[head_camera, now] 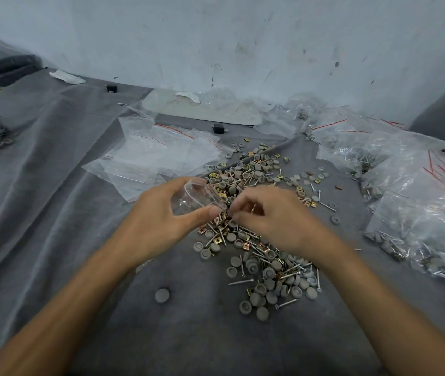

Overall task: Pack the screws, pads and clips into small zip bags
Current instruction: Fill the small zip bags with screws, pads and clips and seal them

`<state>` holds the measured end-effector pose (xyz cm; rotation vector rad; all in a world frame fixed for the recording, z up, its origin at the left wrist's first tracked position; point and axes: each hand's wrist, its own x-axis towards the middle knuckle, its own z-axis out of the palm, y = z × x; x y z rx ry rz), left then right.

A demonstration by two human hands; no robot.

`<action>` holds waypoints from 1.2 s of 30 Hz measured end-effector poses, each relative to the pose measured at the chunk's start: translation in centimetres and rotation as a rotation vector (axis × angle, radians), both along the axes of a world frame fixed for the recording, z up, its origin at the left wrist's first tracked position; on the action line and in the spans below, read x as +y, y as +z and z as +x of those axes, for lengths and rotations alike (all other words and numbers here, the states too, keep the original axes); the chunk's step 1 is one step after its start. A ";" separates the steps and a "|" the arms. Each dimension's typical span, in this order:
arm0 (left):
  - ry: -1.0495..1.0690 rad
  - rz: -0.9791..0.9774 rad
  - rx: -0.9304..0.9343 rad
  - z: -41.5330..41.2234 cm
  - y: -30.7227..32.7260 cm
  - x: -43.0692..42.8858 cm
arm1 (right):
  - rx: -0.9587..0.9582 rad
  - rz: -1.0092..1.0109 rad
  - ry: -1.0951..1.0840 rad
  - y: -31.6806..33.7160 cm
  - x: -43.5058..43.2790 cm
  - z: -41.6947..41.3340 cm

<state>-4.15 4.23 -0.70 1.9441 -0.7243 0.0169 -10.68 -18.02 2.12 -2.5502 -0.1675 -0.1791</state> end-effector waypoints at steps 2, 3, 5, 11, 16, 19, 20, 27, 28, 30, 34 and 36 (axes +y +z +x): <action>0.002 -0.001 -0.004 0.0 0.0 -0.1 | 0.087 -0.214 0.085 -1.0 0.4 0.1; 0.001 0.000 -0.003 0.0 0.0 -0.1 | 0.115 -0.270 0.106 -1.5 0.7 0.2; 0.001 0.002 -0.005 0.0 -0.1 -0.1 | 0.136 -0.295 0.110 -2.1 1.2 0.3; -0.009 -0.002 -0.012 0.1 -0.1 -0.1 | 0.144 -0.356 0.107 -2.7 1.8 0.7; -0.019 -0.012 -0.020 0.1 -0.2 0.0 | 0.096 -0.445 0.106 -3.0 2.5 0.8; -0.024 -0.015 -0.021 -0.1 0.0 0.0 | 0.072 -0.493 0.102 -3.2 2.8 1.0; -0.024 -0.011 -0.021 -0.1 0.0 0.0 | 0.063 -0.504 0.101 -3.3 2.8 1.0; -0.027 -0.030 -0.017 -0.1 0.0 -0.1 | 0.055 -0.362 0.055 -3.2 2.1 0.9; -0.021 -0.022 -0.016 -0.1 0.0 0.0 | 0.068 -0.304 0.022 -3.0 1.7 0.9; -0.009 0.007 -0.020 0.0 -0.1 0.0 | 0.043 -0.212 -0.038 -2.3 0.8 0.9; -0.016 0.034 -0.013 -0.2 -0.2 -0.2 | -0.181 0.025 -0.113 -0.8 0.2 0.9; -0.013 0.036 -0.011 -0.2 -0.3 -0.3 | -0.255 0.130 -0.099 0.0 0.8 0.6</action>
